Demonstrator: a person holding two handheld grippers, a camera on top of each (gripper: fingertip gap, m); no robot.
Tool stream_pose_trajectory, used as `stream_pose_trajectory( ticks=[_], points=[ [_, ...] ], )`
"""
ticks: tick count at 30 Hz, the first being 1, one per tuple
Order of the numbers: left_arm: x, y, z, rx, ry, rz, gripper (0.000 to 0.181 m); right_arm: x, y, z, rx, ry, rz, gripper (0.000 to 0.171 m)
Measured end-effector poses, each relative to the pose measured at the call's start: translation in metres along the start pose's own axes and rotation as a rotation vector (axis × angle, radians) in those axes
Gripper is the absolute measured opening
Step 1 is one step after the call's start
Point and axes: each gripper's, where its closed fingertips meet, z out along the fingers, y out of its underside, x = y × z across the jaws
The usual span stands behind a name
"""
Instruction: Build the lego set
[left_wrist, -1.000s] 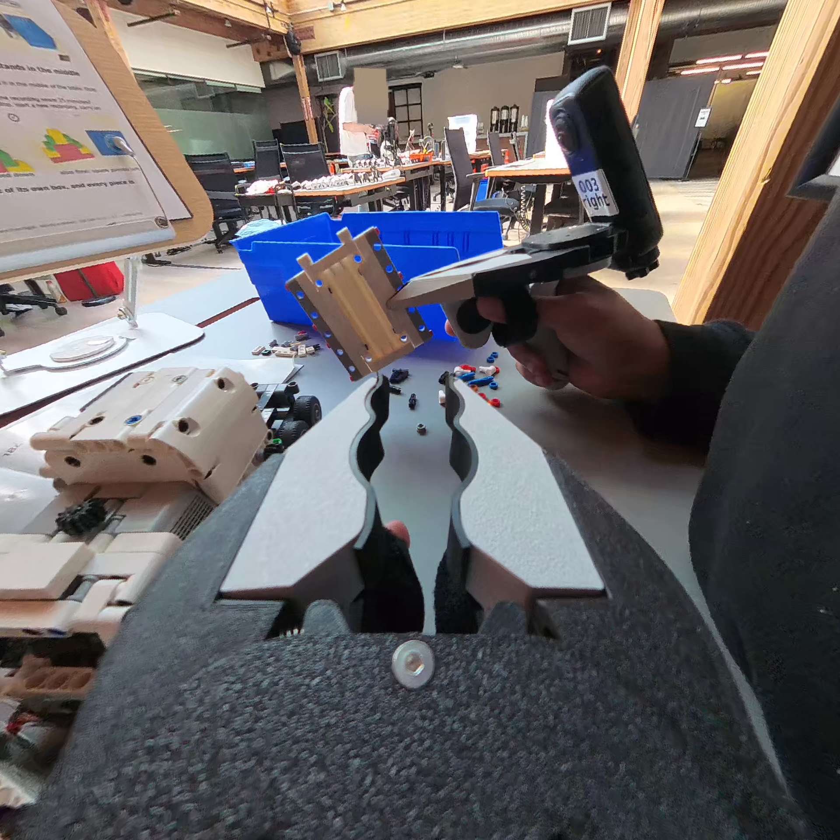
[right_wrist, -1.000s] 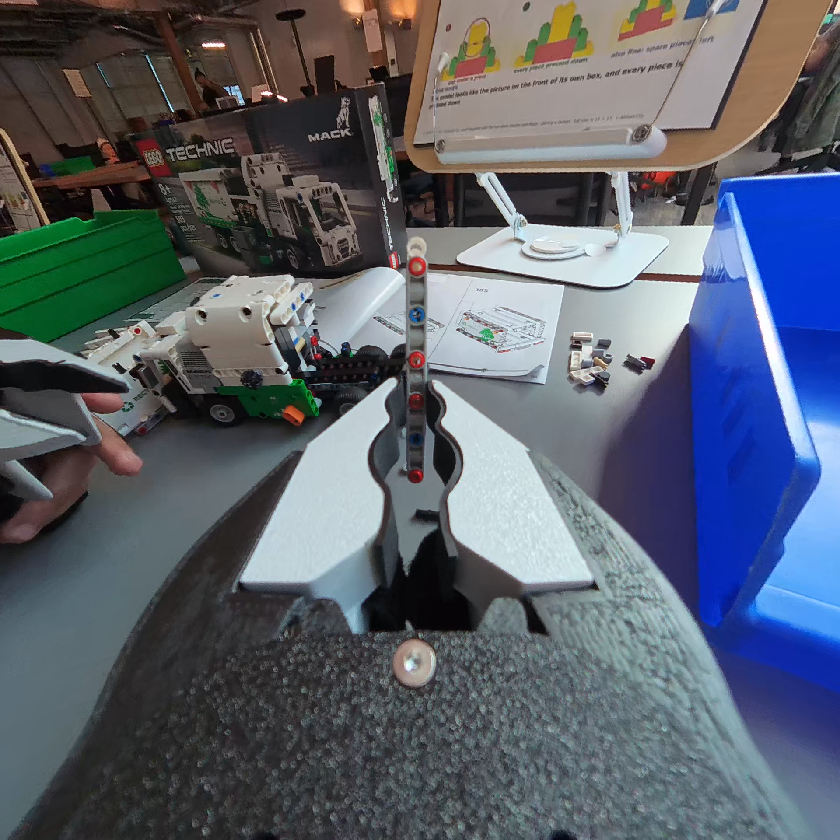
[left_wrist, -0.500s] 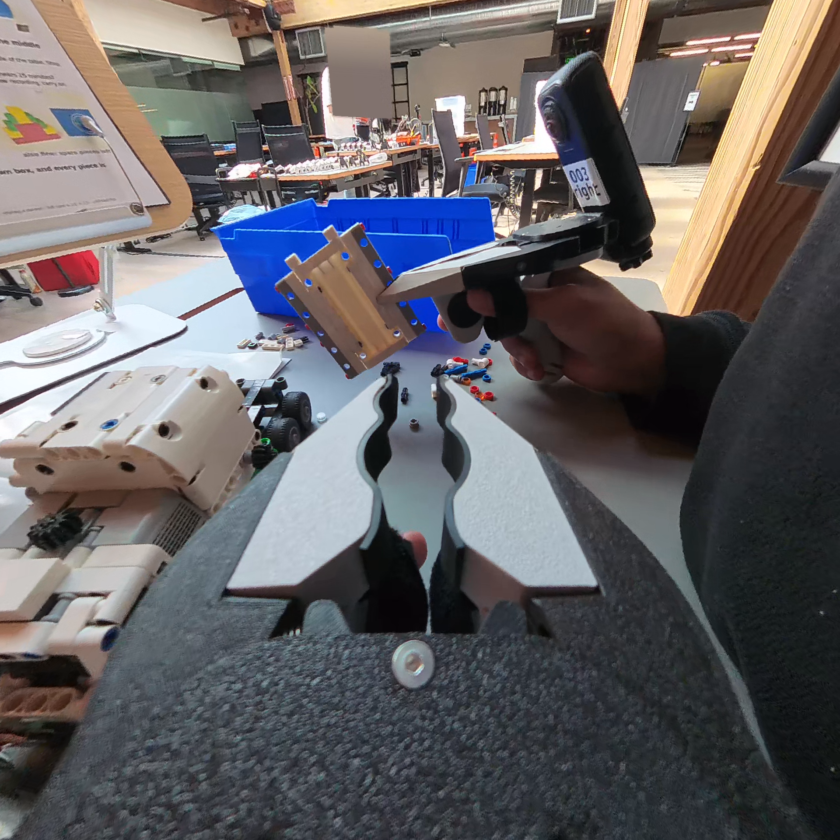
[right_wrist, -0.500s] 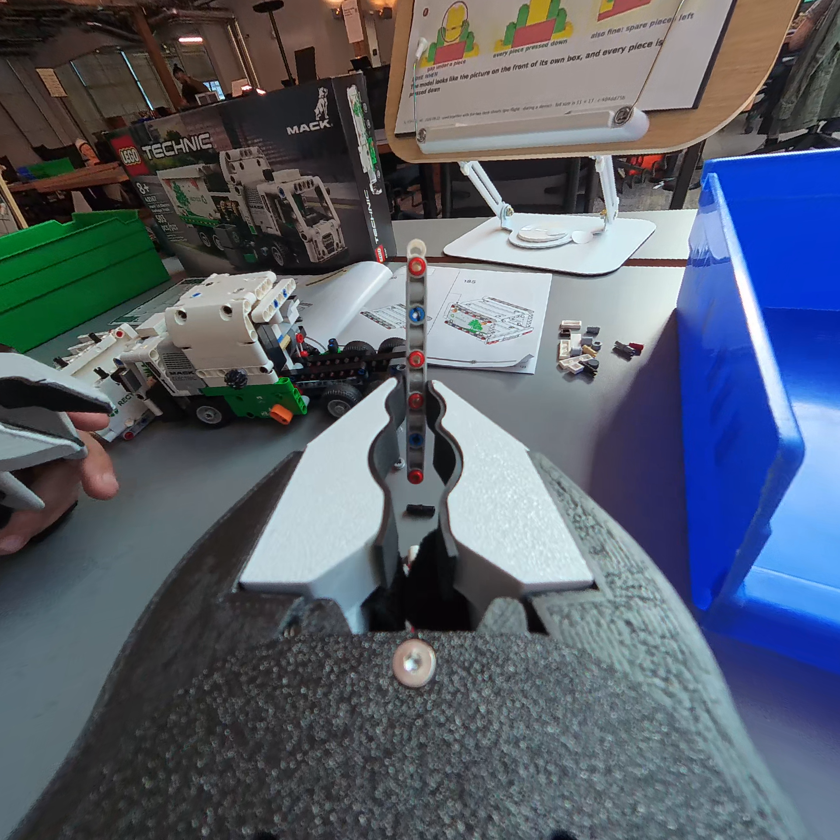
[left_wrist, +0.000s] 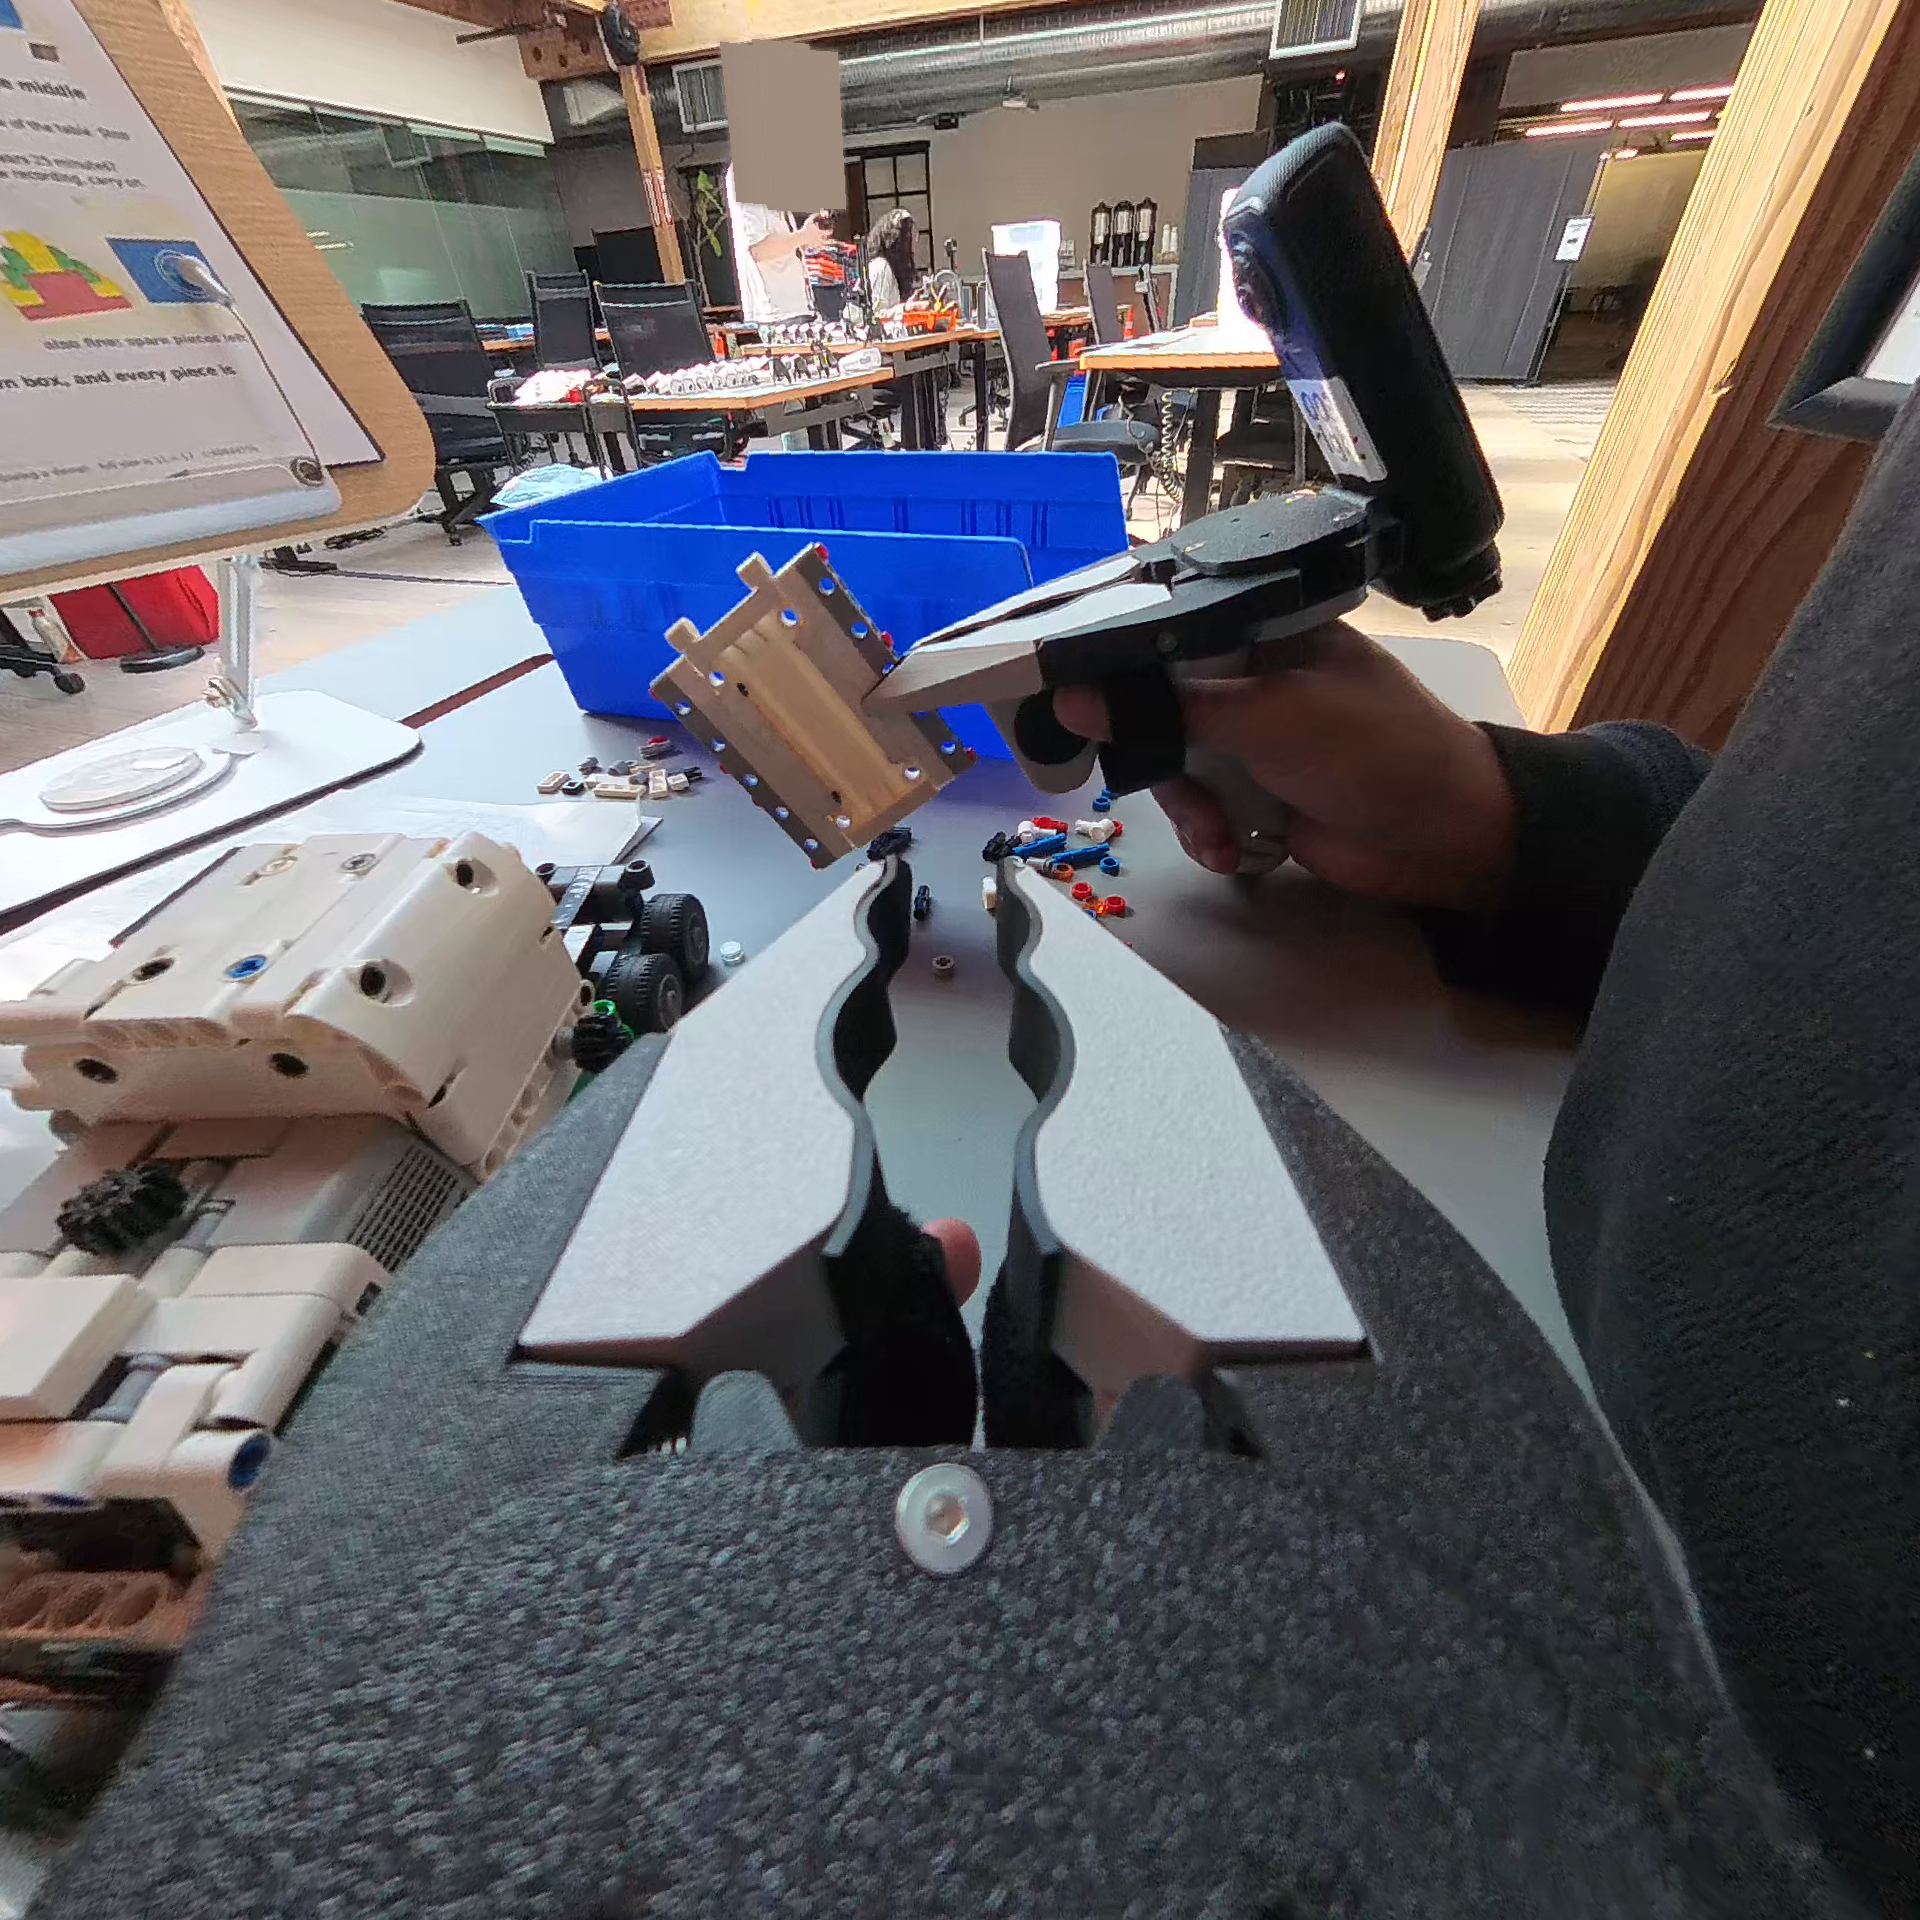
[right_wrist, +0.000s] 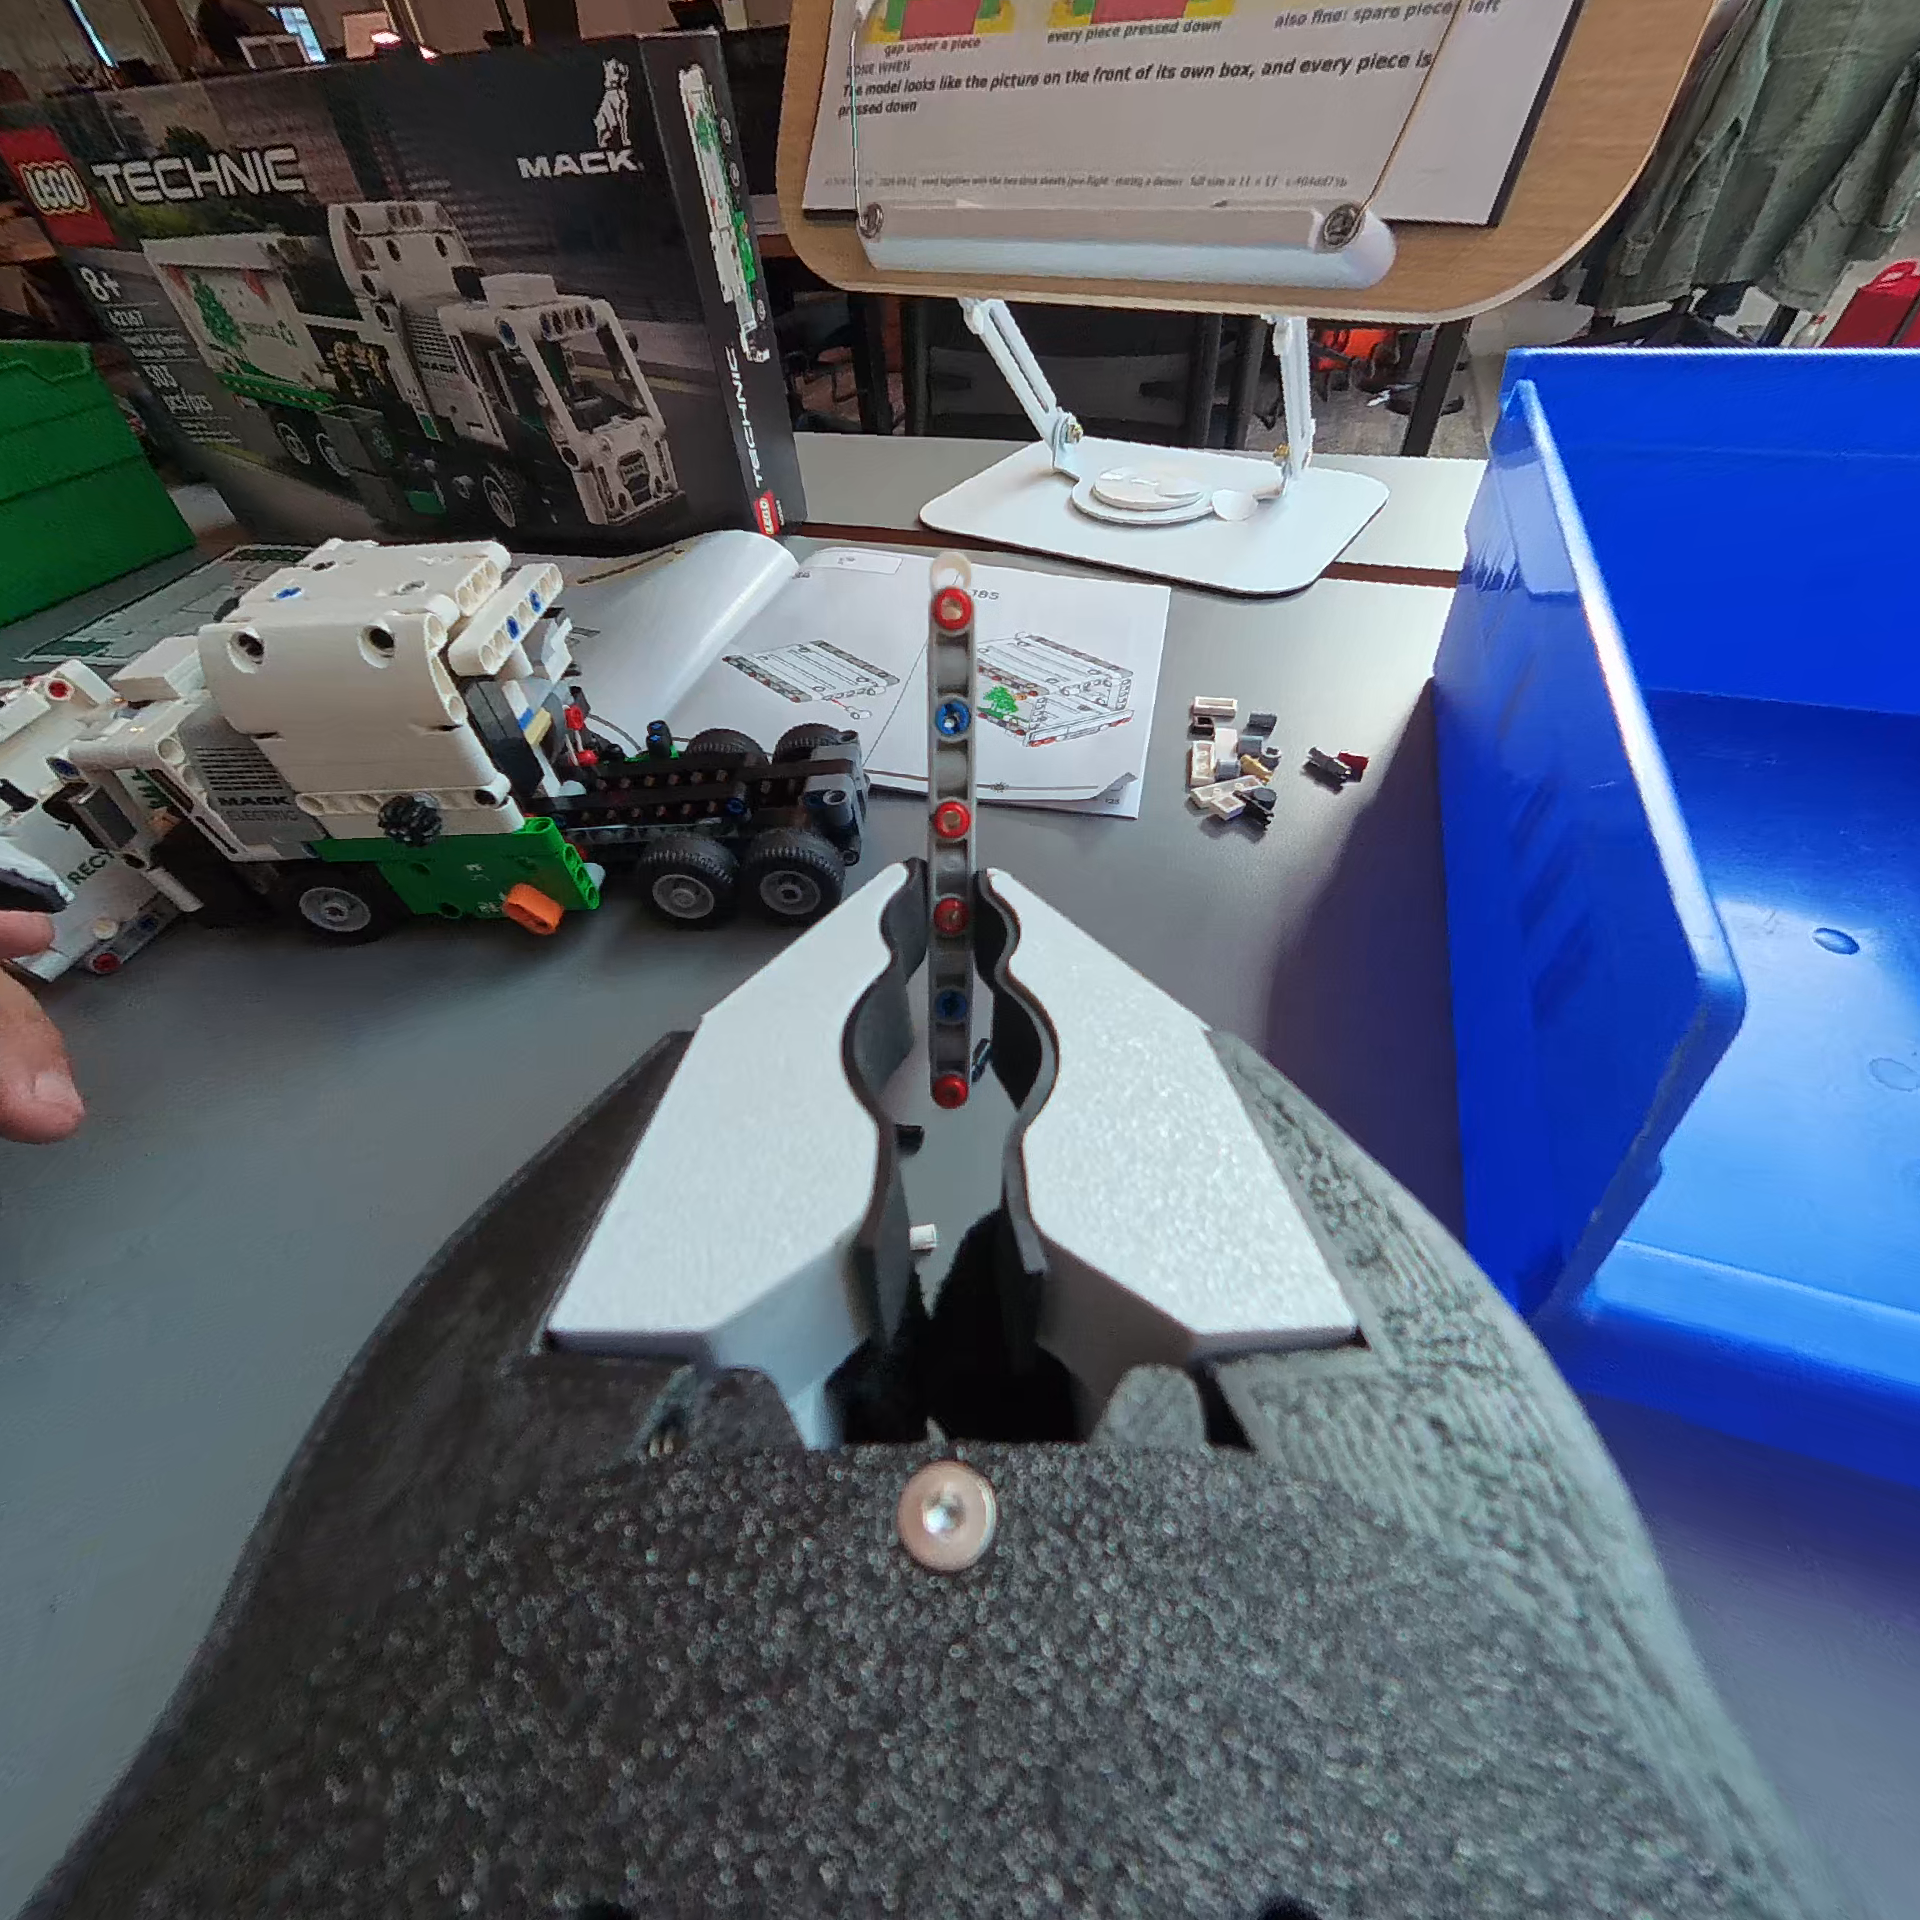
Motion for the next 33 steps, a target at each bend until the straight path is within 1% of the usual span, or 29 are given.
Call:
stream_pose_trajectory(
  ticks=[15,27,29,33],
  points=[
    [0.001,0.002,0.001,-0.011,0.007,0.004,0.013,-0.006,-0.003,-0.001,0.017,-0.016,-0.034,0.006],
    [0.001,0.002,0.002,-0.016,0.009,0.001,0.013,-0.009,-0.004,0.000,0.023,-0.044,-0.022,0.006],
    [-0.001,0.002,0.002,-0.016,0.005,-0.014,0.014,-0.015,-0.008,-0.001,0.054,-0.094,0.003,0.006],
    [-0.016,-0.003,-0.002,0.023,-0.024,-0.115,0.020,-0.045,-0.035,-0.017,0.203,-0.391,0.190,0.006]
  ],
)
